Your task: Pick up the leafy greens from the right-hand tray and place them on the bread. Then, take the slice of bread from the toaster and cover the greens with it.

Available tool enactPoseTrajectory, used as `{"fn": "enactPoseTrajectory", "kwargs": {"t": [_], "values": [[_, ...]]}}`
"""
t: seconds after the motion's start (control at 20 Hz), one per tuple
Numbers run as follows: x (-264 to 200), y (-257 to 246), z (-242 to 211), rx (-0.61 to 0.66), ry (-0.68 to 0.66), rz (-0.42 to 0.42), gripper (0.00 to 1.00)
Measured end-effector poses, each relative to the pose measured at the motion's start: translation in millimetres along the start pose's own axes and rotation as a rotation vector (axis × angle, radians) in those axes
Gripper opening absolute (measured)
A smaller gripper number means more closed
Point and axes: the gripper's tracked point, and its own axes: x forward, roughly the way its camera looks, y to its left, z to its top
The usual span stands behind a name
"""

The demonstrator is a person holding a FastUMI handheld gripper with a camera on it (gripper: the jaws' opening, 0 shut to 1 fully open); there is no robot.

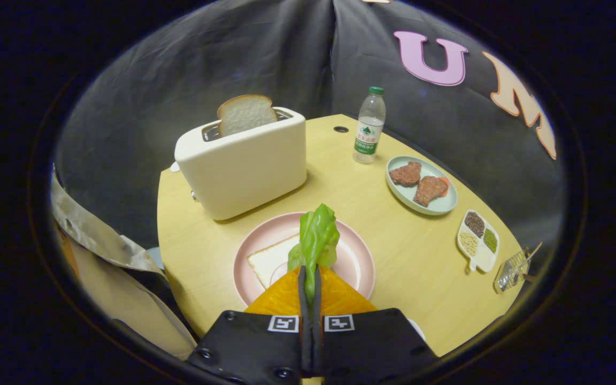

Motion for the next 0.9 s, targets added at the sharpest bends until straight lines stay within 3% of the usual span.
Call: {"fn": "enactPoseTrajectory", "kwargs": {"t": [0.65, 0.9], "values": [[48.7, 40.6, -5.5, 0.040, 0.080, 0.091, 0.05], [51.6, 23.9, -15.5, 0.036, 0.104, 0.053, 0.24]]}}
